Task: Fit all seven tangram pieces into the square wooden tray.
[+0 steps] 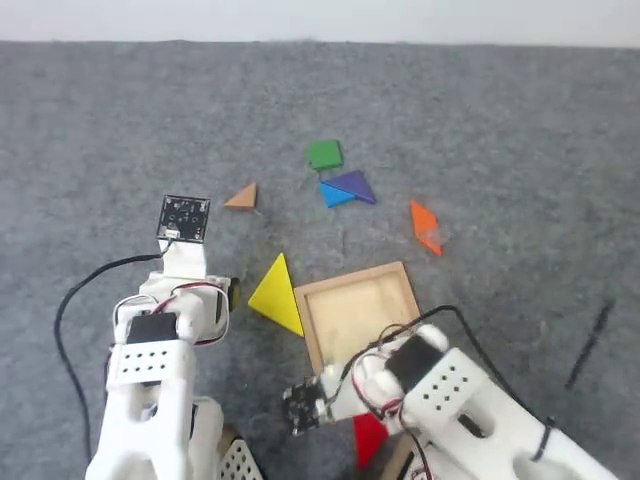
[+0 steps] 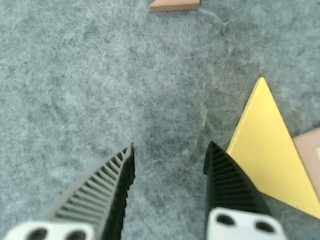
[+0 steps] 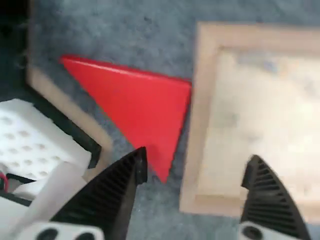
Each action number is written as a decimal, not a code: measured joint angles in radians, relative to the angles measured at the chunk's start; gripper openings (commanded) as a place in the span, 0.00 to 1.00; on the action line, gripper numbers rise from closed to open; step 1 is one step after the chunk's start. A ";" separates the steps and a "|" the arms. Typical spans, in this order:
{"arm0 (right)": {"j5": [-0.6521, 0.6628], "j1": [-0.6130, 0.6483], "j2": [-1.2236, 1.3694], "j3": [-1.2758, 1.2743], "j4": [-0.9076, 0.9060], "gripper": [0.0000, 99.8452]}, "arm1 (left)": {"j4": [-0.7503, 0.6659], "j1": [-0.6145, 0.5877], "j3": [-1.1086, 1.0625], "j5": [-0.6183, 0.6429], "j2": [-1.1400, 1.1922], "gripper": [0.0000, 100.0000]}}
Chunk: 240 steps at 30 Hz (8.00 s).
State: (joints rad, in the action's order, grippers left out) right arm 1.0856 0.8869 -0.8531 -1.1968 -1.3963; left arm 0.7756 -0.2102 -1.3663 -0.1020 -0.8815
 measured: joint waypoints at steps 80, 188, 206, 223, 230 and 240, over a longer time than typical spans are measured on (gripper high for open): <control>-0.110 -0.048 0.259 0.048 0.321 0.20 | 0.000 0.000 0.000 -0.025 0.000 0.22; -0.681 -0.127 0.224 0.221 0.425 0.03 | 0.000 -0.031 0.000 -0.055 0.000 0.23; -0.404 0.178 0.235 0.187 0.428 0.29 | -0.021 -0.269 0.000 -0.103 0.000 0.23; -0.293 0.209 0.753 0.453 0.440 0.36 | -0.035 -0.334 0.060 -0.069 0.000 0.23; -0.284 0.227 0.888 0.563 0.440 0.36 | 0.126 -0.364 0.287 -0.046 0.000 0.23; -0.269 0.233 0.937 0.637 0.373 0.35 | 0.161 -0.367 0.324 -0.046 0.000 0.23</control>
State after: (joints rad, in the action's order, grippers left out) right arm 0.8170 1.1201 0.0844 -0.5600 -1.0234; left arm 0.9367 -0.5769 -1.0426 -0.1481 -0.8815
